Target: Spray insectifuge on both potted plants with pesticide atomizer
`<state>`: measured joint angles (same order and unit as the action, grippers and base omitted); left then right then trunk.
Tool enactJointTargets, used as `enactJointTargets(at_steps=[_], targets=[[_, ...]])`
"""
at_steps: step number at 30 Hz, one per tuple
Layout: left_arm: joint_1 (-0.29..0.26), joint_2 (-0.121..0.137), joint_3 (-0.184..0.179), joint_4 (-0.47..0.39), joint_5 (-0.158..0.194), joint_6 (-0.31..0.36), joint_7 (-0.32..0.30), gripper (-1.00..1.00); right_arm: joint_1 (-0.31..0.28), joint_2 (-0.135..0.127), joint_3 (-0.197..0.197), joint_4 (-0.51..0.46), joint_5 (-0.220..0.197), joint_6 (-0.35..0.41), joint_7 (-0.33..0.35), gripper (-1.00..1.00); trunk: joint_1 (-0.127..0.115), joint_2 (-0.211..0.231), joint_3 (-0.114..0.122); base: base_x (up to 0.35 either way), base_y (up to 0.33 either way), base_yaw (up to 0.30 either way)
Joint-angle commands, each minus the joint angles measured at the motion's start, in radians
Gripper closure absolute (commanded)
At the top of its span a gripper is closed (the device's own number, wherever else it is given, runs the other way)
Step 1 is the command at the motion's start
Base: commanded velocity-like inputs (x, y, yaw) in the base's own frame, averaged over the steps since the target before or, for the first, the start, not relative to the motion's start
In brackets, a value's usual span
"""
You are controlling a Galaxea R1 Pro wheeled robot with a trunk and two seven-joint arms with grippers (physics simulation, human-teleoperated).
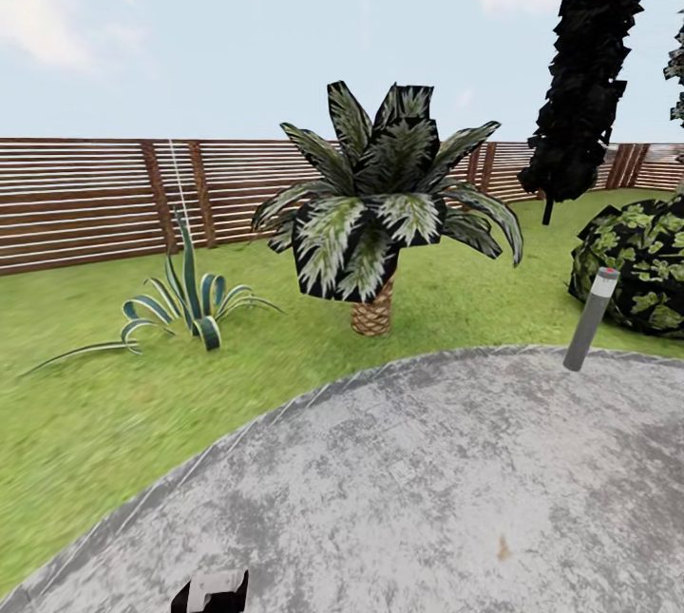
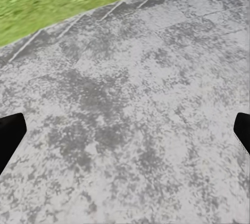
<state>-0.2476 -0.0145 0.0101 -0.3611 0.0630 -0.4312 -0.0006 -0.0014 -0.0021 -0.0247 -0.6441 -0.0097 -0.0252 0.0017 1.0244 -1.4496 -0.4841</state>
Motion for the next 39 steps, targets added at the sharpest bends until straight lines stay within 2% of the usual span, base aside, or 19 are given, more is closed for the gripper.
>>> enactJointTargets(at_steps=[1,22,39], targets=[[-0.001,0.000,0.001,0.001,0.006,-0.003,-0.001,-1.00,0.000,-0.001,-0.001,0.000,-0.001,-0.002,0.000,-1.00,0.001,0.000,-0.001,0.337,-0.067,-0.097],[0.000,0.000,0.001,0.001,0.006,-0.003,-0.001,-1.00,0.000,-0.004,-0.003,-0.001,-0.003,-0.002,0.001,-1.00,0.001,0.000,-0.001,0.320,-0.114,-0.259],[0.000,-0.001,-0.001,0.001,0.003,-0.004,-0.002,-1.00,0.000,-0.003,-0.003,0.000,-0.004,-0.002,0.001,-1.00,0.004,-0.007,-0.004,0.018,-0.012,-0.273]])
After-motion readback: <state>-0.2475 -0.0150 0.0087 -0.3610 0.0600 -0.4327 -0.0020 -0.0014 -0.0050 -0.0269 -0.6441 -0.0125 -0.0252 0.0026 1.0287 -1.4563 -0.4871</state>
